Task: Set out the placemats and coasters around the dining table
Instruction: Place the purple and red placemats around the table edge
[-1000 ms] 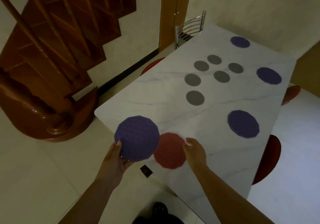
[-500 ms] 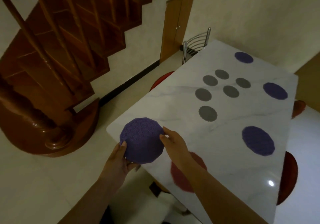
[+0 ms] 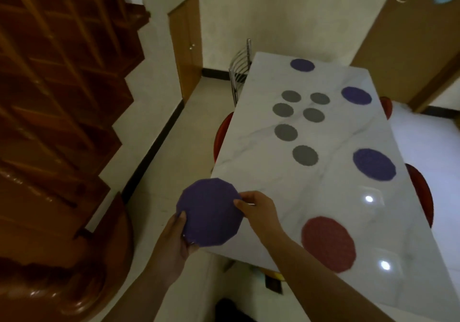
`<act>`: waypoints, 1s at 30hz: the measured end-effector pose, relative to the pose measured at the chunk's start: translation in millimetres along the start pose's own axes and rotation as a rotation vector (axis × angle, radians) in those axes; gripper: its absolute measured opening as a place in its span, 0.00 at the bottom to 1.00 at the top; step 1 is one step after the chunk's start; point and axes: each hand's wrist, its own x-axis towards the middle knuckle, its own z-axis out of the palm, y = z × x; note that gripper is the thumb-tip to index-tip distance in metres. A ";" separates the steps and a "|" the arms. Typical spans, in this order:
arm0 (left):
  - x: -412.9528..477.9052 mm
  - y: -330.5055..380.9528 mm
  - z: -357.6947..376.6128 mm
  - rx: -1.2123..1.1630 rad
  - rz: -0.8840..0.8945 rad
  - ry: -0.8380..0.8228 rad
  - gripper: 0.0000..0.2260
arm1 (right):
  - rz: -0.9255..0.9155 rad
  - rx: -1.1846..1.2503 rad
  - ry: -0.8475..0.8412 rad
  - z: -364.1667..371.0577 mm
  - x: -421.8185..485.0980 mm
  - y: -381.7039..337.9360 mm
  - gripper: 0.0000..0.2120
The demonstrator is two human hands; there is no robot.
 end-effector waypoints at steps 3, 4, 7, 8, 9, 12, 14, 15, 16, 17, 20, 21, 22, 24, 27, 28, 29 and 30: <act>36.6 21.5 -9.2 0.023 -0.066 -0.054 0.21 | 0.054 0.087 0.074 10.8 25.4 -9.7 0.07; 50.3 28.6 -11.1 0.039 -0.080 -0.057 0.21 | 0.066 0.116 0.093 14.5 36.1 -12.3 0.07; 91.2 50.0 -13.0 0.078 -0.091 -0.053 0.20 | 0.092 0.178 0.118 23.0 70.5 -20.7 0.08; 103.6 59.1 -12.1 0.085 -0.094 -0.059 0.20 | 0.106 0.216 0.123 24.9 81.3 -24.9 0.08; 115.0 68.4 -10.4 0.088 -0.100 -0.065 0.21 | 0.119 0.262 0.129 26.9 90.5 -29.4 0.09; 146.2 92.4 -6.4 0.085 -0.117 -0.102 0.20 | 0.131 0.346 0.161 30.7 113.2 -43.6 0.08; 165.1 106.1 -1.2 0.101 -0.139 -0.132 0.20 | 0.137 0.373 0.193 31.8 126.6 -53.6 0.06; 175.0 111.2 0.6 0.111 -0.155 -0.144 0.20 | 0.143 0.384 0.211 32.6 133.2 -58.0 0.05; 185.6 115.5 2.0 0.120 -0.174 -0.157 0.20 | 0.150 0.393 0.231 33.6 140.2 -61.0 0.05; 197.9 119.7 3.1 0.129 -0.197 -0.170 0.19 | 0.159 0.403 0.255 34.8 148.0 -63.0 0.05; 239.9 137.2 8.7 0.168 -0.271 -0.212 0.16 | 0.191 0.464 0.335 40.8 172.9 -70.9 0.07; 255.4 143.8 10.6 0.186 -0.292 -0.237 0.15 | 0.201 0.481 0.363 43.9 181.7 -73.7 0.07; 270.2 150.4 11.9 0.203 -0.308 -0.262 0.15 | 0.212 0.490 0.391 47.0 189.8 -76.4 0.07; 299.2 167.7 16.6 0.249 -0.314 -0.322 0.16 | 0.223 0.504 0.452 53.9 204.8 -83.3 0.08; 341.9 194.6 23.0 0.297 -0.328 -0.407 0.16 | 0.255 0.574 0.554 65.4 224.9 -98.1 0.07; 354.4 202.6 22.9 0.300 -0.339 -0.421 0.15 | 0.274 0.606 0.594 68.9 229.9 -101.6 0.06; 368.8 210.9 23.8 0.306 -0.352 -0.441 0.14 | 0.293 0.641 0.639 73.3 236.3 -104.6 0.06; 380.1 217.2 24.4 0.315 -0.366 -0.462 0.14 | 0.313 0.673 0.666 77.3 239.9 -107.6 0.06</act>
